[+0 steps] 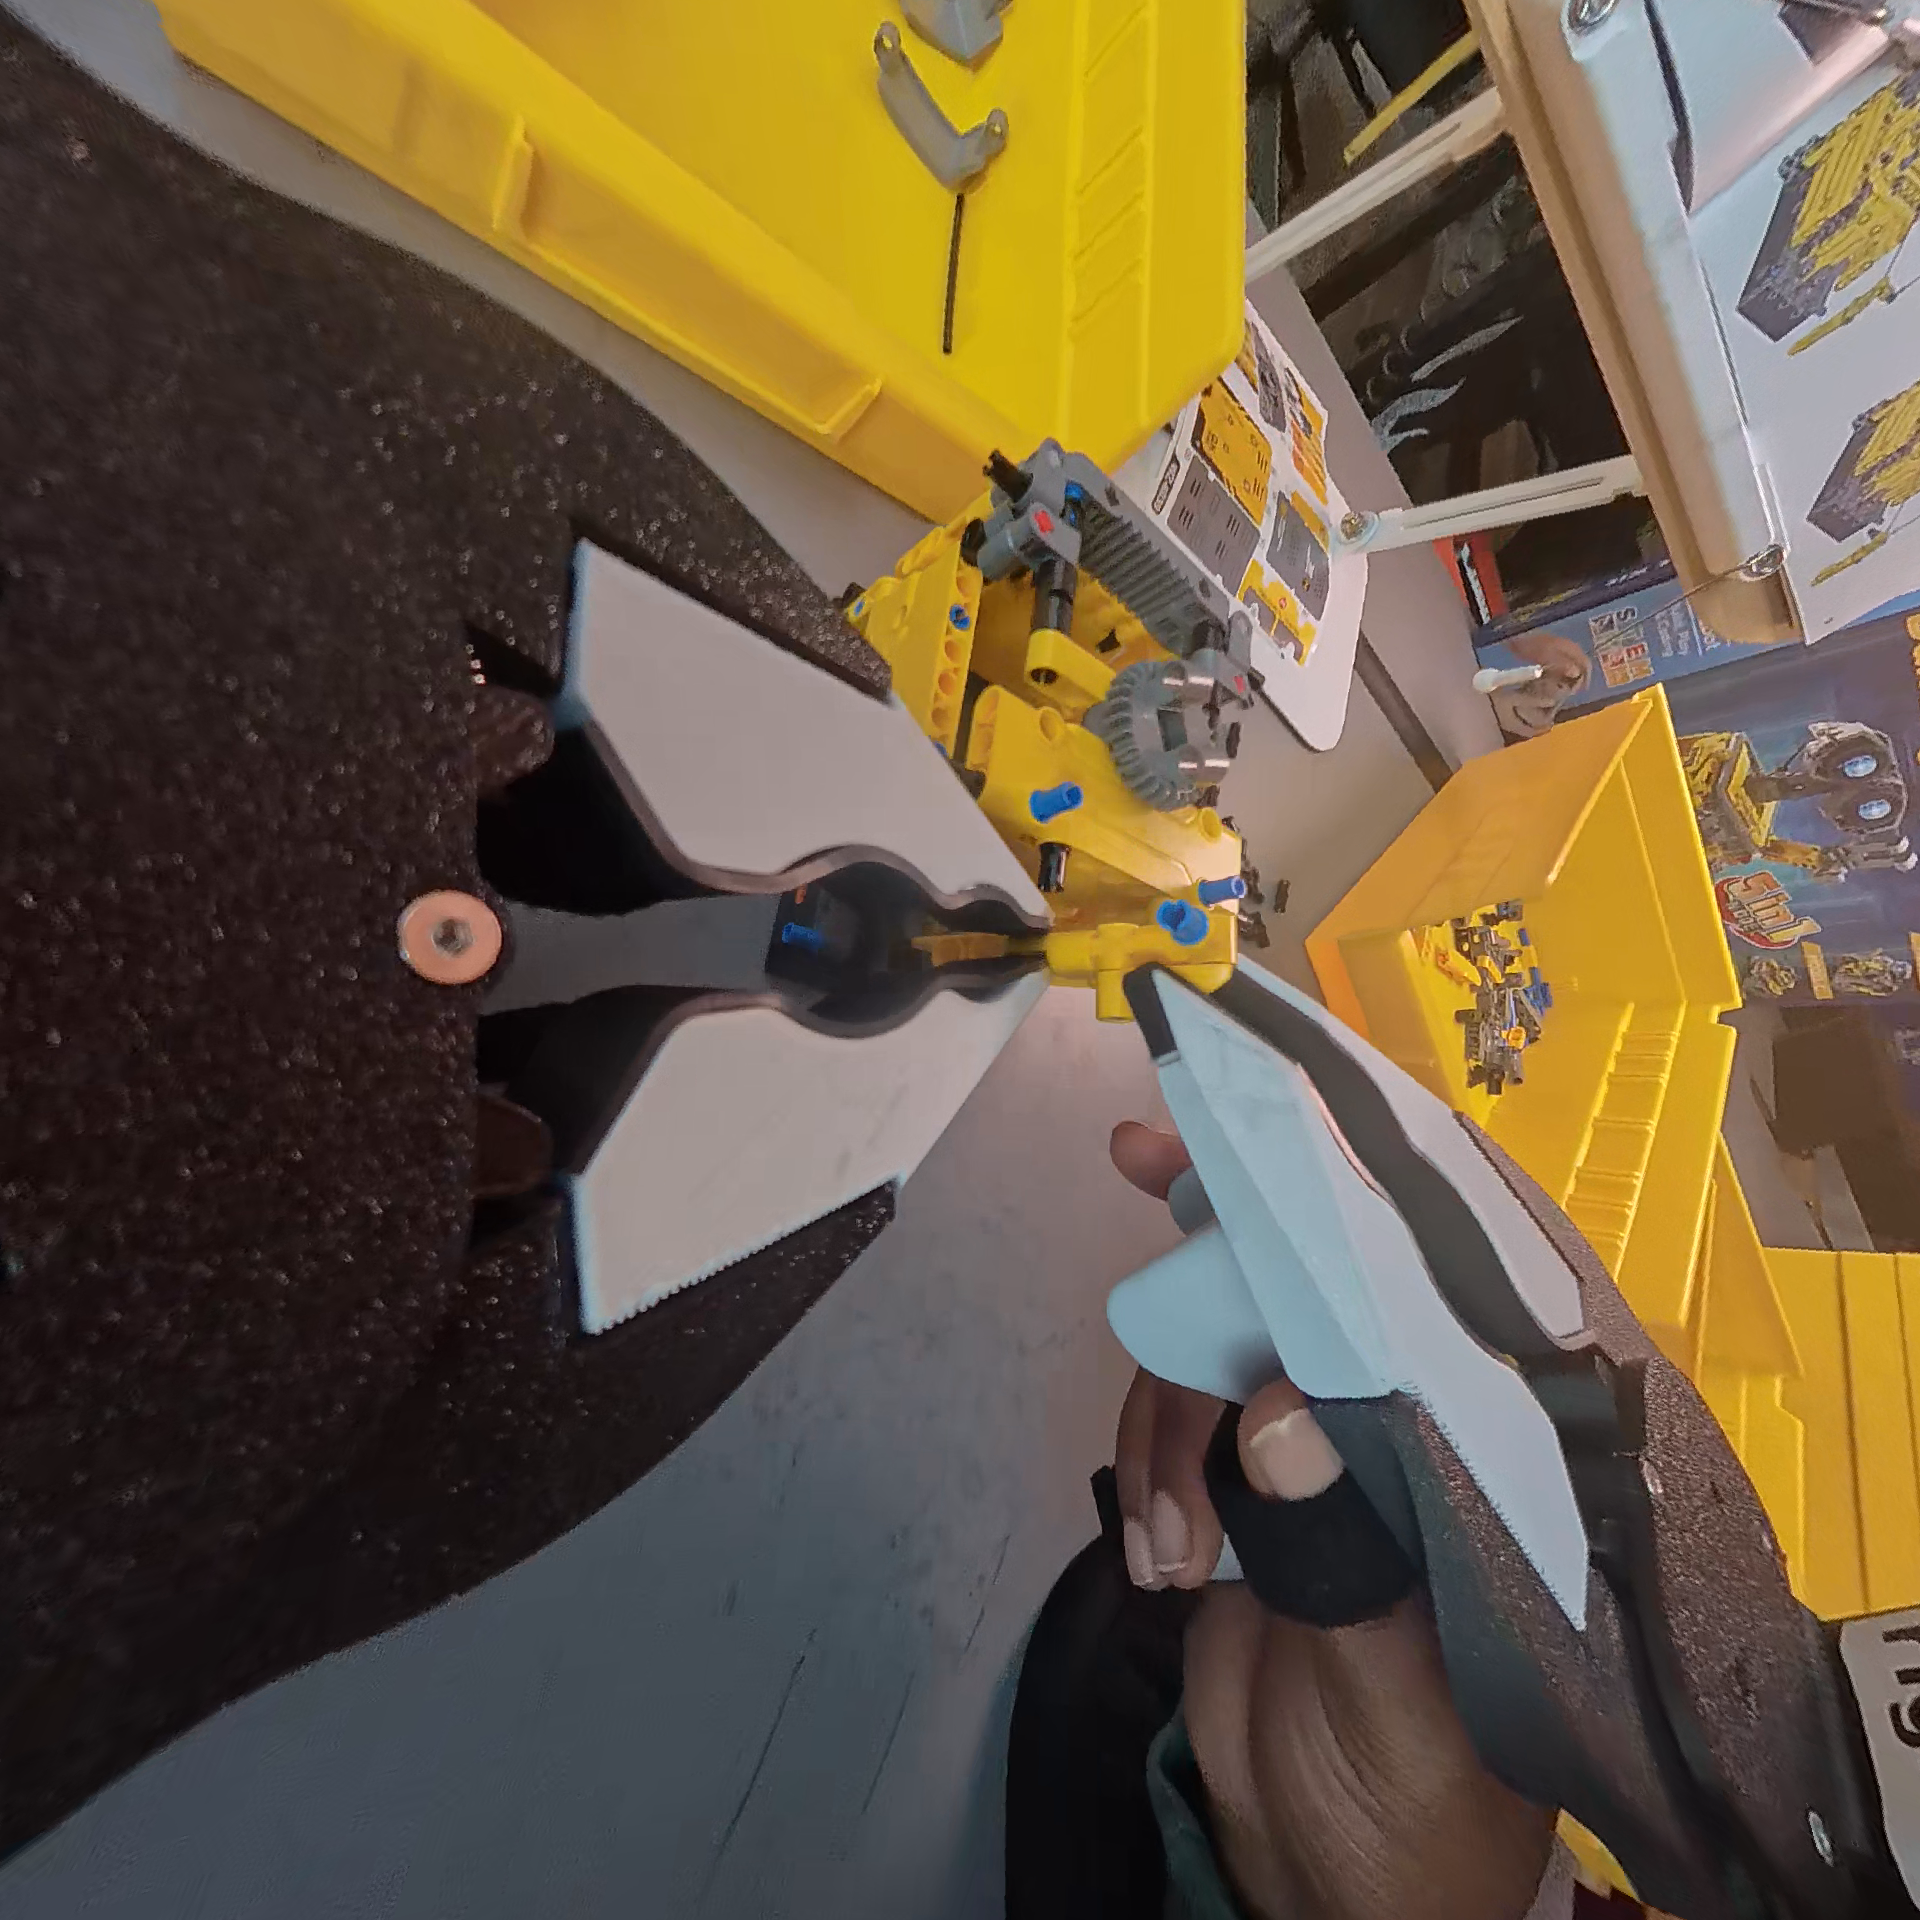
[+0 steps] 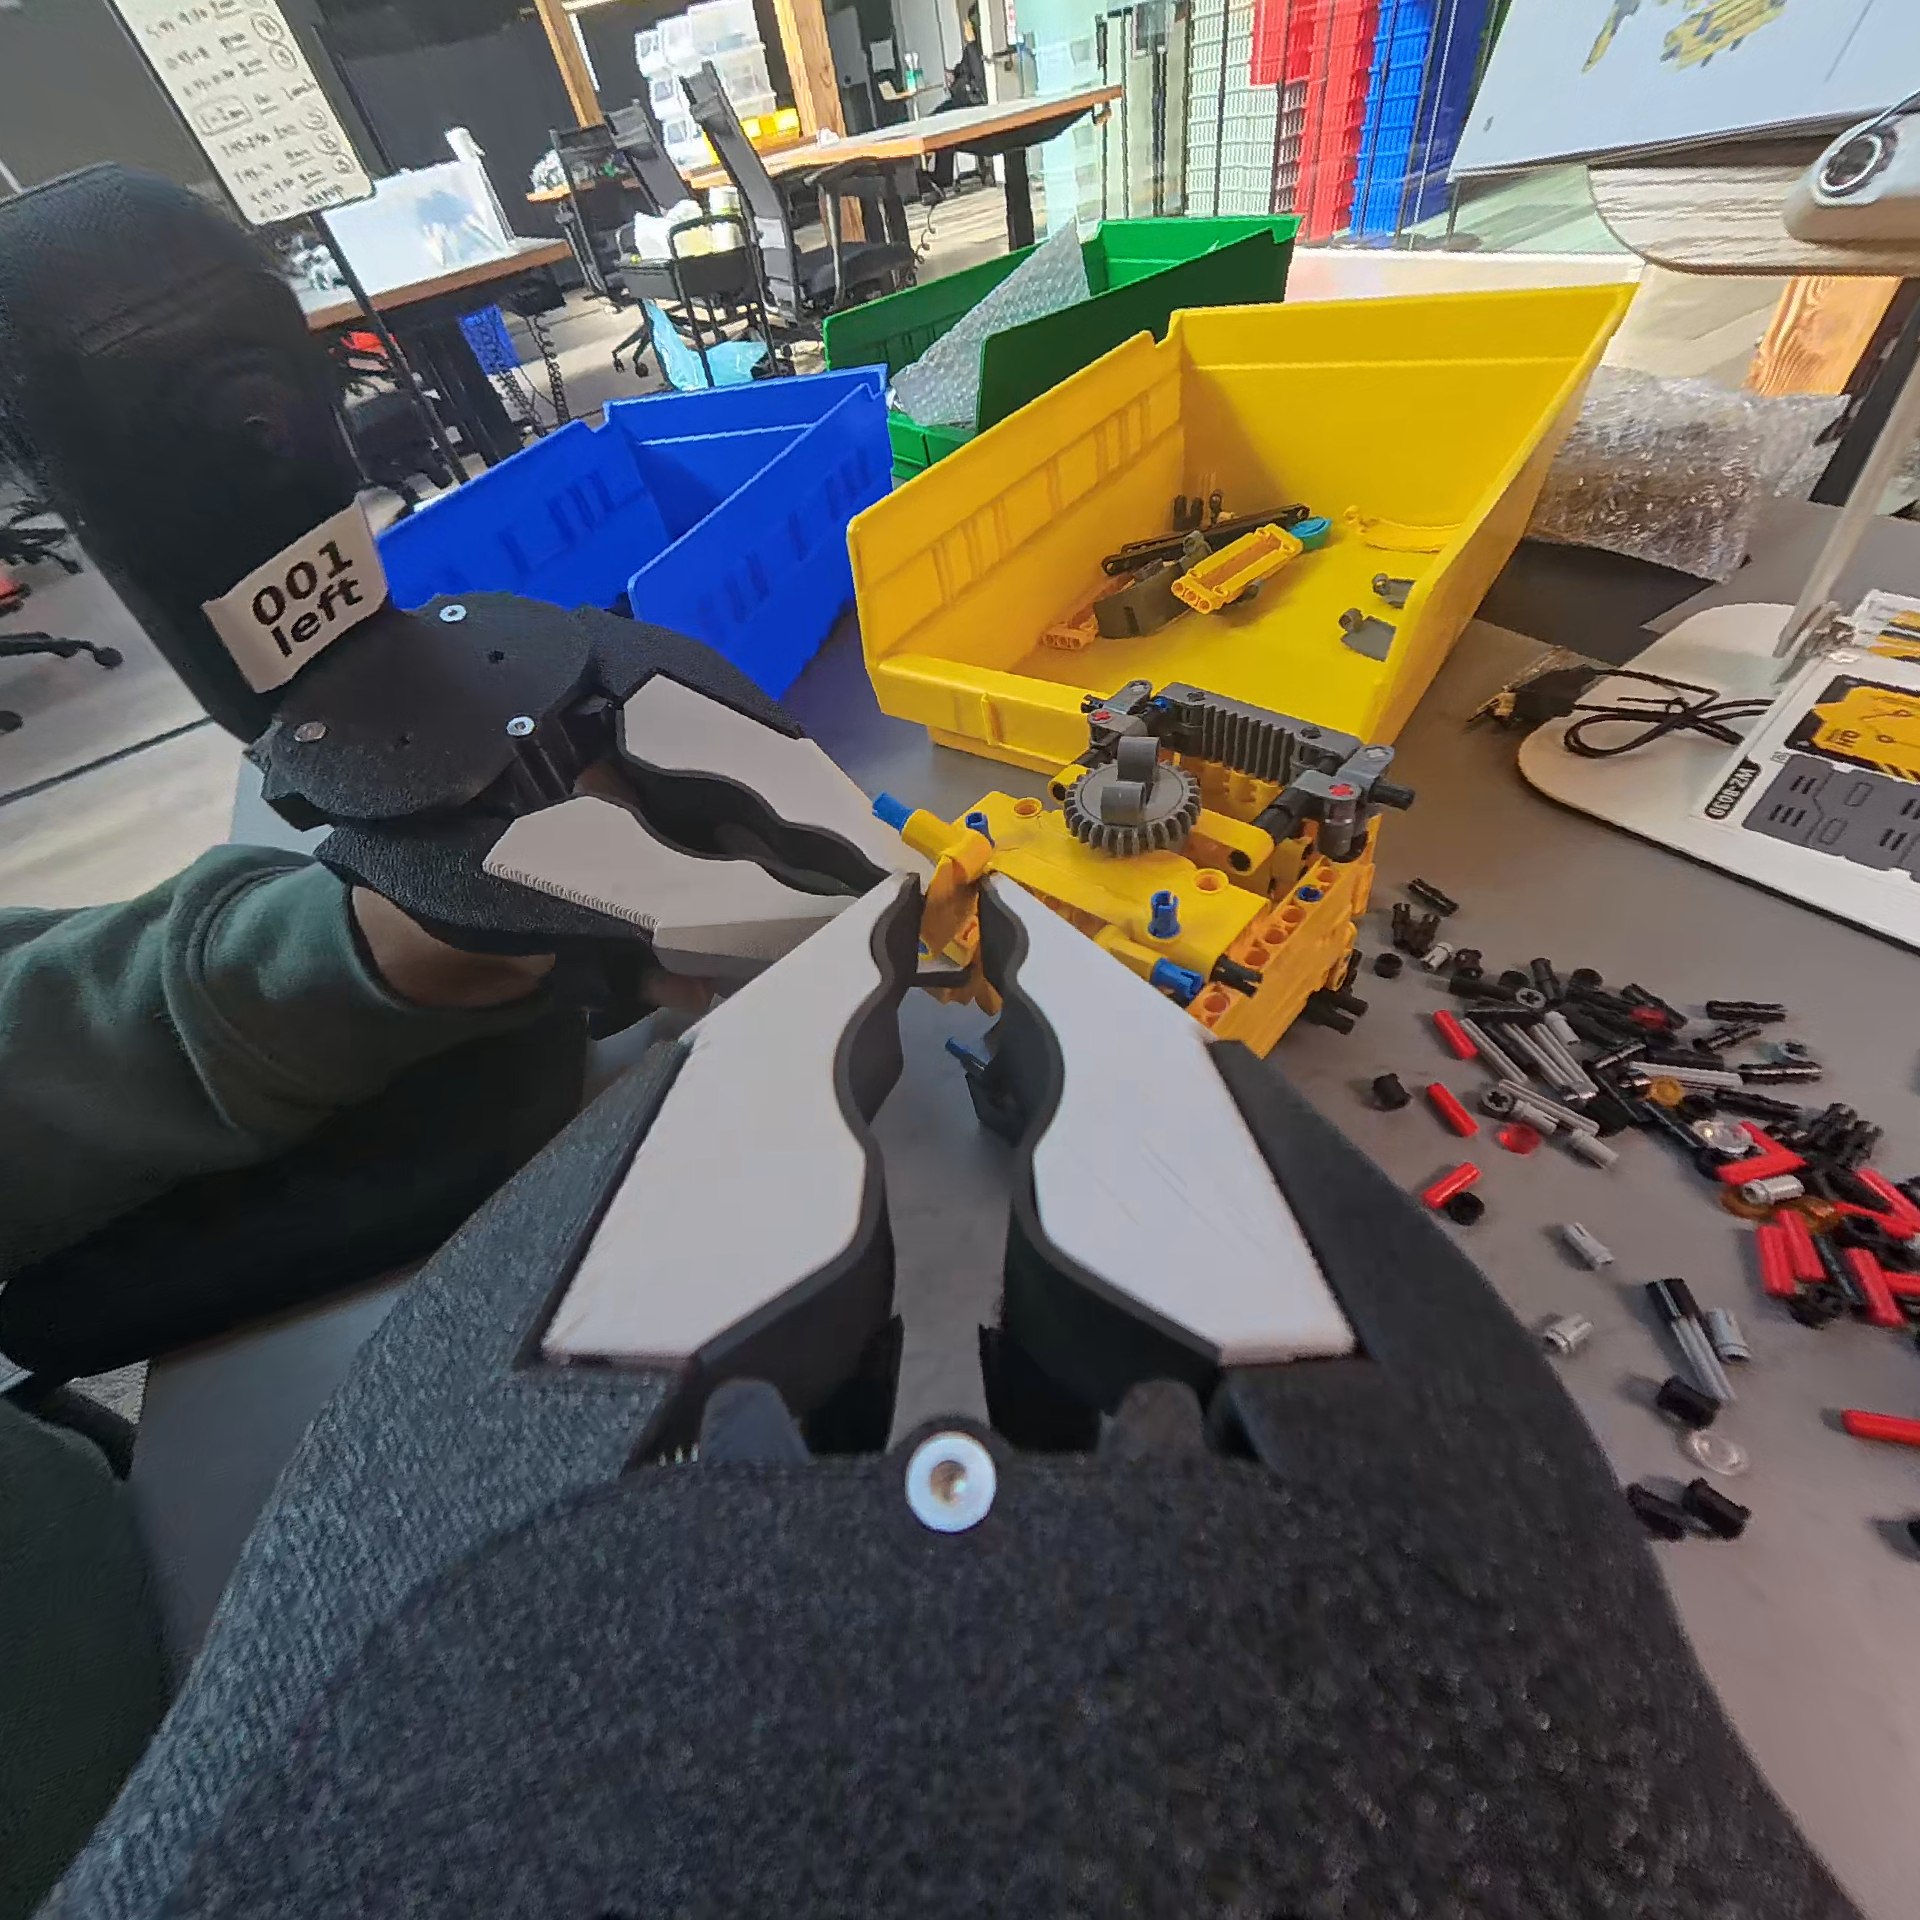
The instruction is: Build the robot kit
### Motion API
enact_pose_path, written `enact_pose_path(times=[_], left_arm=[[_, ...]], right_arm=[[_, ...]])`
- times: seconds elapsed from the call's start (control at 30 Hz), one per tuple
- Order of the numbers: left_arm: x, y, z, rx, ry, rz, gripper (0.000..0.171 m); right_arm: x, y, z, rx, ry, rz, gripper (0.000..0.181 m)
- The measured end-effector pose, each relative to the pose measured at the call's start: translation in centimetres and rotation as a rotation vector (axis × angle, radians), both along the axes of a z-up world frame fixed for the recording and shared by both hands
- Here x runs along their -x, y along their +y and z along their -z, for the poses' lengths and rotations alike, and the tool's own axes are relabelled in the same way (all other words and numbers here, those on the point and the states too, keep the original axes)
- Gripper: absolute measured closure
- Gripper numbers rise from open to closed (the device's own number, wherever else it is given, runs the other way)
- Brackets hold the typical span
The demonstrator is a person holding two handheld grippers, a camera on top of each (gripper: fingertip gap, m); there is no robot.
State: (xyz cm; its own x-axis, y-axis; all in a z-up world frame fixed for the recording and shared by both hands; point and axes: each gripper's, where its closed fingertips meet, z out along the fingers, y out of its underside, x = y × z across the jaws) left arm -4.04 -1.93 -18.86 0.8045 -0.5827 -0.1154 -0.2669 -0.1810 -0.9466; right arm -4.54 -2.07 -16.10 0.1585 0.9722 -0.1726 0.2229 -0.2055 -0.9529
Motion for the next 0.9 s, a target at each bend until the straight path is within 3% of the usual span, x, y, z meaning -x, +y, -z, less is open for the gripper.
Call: enact_pose_path(times=[0.17,0.23,0.33,0.43,0.57,0.73,0.9], left_arm=[[-0.2,0.1,-0.4,-0.074,0.109,-0.089,0.168],[-0.7,-0.2,-0.5,-0.079,0.101,-0.059,0.166],[0.0,-0.7,-2.2,-0.059,-0.053,-0.026,0.156],[3.1,-0.9,-3.9,-0.014,-0.236,-0.076,0.154],[5.0,-0.5,-2.7,0.142,-0.345,-0.064,0.153],[3.1,-0.2,-0.4,0.232,-0.304,0.005,0.155],[0.3,-0.3,-0.2,0.19,-0.174,0.009,0.168]], right_arm=[[-0.1,0.2,-0.3,-0.006,0.032,0.04,0.174],[-0.2,0.0,-0.5,-0.014,0.036,0.028,0.175],[-0.9,0.3,-0.5,-0.013,0.01,0.01,0.175],[-1.7,0.2,0.1,-0.013,-0.028,-0.007,0.175],[-1.5,-0.7,1.0,-0.015,-0.06,-0.043,0.175],[-1.6,-0.7,1.5,-0.036,-0.086,-0.046,0.175],[-2.7,0.0,1.7,-0.058,-0.115,-0.024,0.175]])
